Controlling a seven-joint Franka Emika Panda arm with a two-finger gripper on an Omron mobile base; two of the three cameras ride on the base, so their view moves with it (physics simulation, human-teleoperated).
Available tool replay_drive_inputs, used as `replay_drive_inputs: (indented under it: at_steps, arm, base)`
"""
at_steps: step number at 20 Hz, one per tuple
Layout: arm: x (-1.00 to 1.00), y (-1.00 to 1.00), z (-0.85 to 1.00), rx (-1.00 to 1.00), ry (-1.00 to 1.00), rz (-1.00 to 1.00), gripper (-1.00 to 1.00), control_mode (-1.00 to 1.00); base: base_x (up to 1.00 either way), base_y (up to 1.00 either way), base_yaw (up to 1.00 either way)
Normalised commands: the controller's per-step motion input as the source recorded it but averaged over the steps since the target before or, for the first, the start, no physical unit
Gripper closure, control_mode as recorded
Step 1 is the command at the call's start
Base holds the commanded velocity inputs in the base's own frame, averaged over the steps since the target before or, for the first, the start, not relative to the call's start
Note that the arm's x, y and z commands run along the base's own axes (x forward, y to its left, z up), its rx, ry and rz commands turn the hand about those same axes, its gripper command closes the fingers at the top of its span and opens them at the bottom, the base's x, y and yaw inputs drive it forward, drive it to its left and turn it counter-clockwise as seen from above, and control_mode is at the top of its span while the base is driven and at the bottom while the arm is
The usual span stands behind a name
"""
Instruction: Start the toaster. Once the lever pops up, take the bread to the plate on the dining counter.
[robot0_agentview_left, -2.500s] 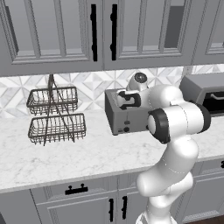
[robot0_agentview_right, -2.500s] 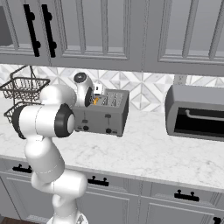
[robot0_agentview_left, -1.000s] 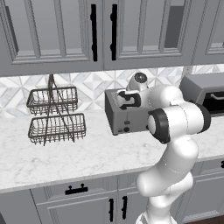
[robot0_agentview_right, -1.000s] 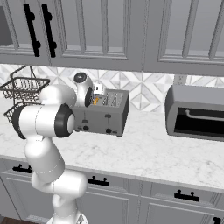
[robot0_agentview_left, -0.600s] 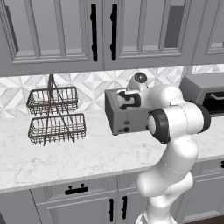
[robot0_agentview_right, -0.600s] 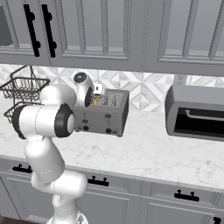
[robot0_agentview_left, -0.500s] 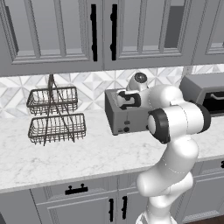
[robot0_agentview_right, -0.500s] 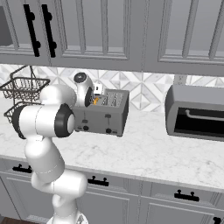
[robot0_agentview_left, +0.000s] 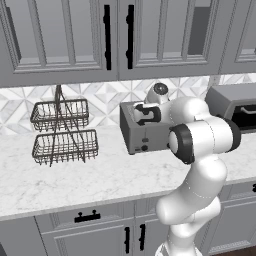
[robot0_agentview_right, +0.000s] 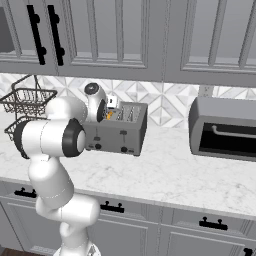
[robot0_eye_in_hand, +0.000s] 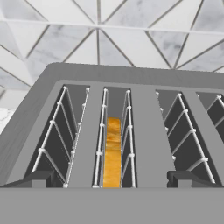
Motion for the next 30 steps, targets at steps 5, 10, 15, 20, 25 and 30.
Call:
replay_drive_inputs:
  at_steps: [5, 10, 15, 20, 25, 30]
  arm:
    - [0.0, 0.0, 0.0, 0.0, 0.0, 0.0, -1.0, -1.0]
    - [0.0, 0.0, 0.0, 0.0, 0.0, 0.0, -1.0, -1.0]
    - [0.0, 0.0, 0.0, 0.0, 0.0, 0.0, -1.0, -1.0]
    - [0.0, 0.0, 0.0, 0.0, 0.0, 0.0, -1.0, -1.0]
    - [0.0, 0.0, 0.0, 0.0, 0.0, 0.0, -1.0, -1.0]
    - [0.0, 0.0, 0.0, 0.0, 0.0, 0.0, -1.0, -1.0]
  base:
    - [0.0, 0.0, 0.0]
    - [0.0, 0.0, 0.0]
    - [0.0, 0.0, 0.0]
    - [0.0, 0.0, 0.0]
    - [0.0, 0.0, 0.0]
    - [0.0, 0.0, 0.0]
